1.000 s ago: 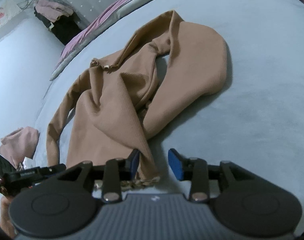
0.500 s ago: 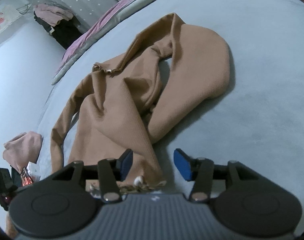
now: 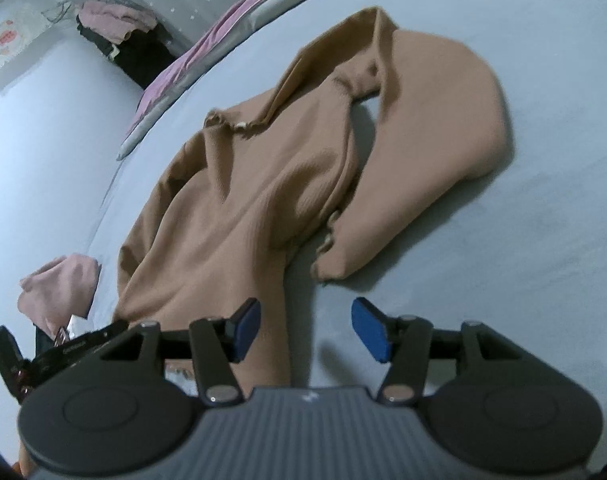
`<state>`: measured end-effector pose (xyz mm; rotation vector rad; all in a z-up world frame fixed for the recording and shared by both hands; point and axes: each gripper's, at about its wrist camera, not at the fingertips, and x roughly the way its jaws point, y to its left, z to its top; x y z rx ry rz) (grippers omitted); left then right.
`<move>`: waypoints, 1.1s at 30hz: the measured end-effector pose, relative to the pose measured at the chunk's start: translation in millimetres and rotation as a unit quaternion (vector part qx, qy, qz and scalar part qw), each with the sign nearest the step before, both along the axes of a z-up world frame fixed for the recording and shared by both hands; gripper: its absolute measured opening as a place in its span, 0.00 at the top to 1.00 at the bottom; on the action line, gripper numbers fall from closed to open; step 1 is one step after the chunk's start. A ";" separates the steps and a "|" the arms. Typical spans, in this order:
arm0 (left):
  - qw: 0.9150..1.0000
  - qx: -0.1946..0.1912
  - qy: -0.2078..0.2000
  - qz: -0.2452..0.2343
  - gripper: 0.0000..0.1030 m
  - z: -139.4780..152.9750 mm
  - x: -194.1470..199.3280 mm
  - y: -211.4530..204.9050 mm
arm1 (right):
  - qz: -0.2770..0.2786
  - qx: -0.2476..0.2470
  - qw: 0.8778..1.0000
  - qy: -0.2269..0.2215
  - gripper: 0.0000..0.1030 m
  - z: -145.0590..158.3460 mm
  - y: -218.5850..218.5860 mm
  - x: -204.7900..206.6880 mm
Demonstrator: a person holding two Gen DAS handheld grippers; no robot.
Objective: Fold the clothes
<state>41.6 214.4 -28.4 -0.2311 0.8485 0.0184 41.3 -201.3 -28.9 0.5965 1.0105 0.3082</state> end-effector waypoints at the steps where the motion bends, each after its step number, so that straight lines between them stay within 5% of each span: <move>1: 1.000 0.002 -0.003 0.004 0.94 0.0 0.6 1.0 | 0.003 -0.001 1.000 0.002 0.49 -0.9 3.0 0.4; 10: 0.997 0.014 -0.053 0.058 0.94 13.5 0.5 18.8 | 0.012 -0.009 1.000 0.010 0.49 -4.7 24.3 4.2; 20: 0.996 0.002 -0.048 0.068 0.94 10.9 3.9 25.0 | 0.021 -0.035 0.999 0.014 0.50 -10.4 48.6 11.6; 26: 0.997 0.005 -0.032 0.065 0.94 5.5 4.6 21.1 | 0.057 -0.069 0.996 0.004 0.60 -17.9 78.5 6.6; 28: 0.997 0.008 -0.030 0.064 0.94 4.7 4.1 20.0 | 0.055 -0.077 0.995 0.002 0.70 -17.5 79.7 6.6; 33: 0.998 0.011 -0.031 0.059 0.94 6.8 -3.6 14.6 | 0.034 -0.014 0.999 0.035 0.90 -25.6 59.7 7.0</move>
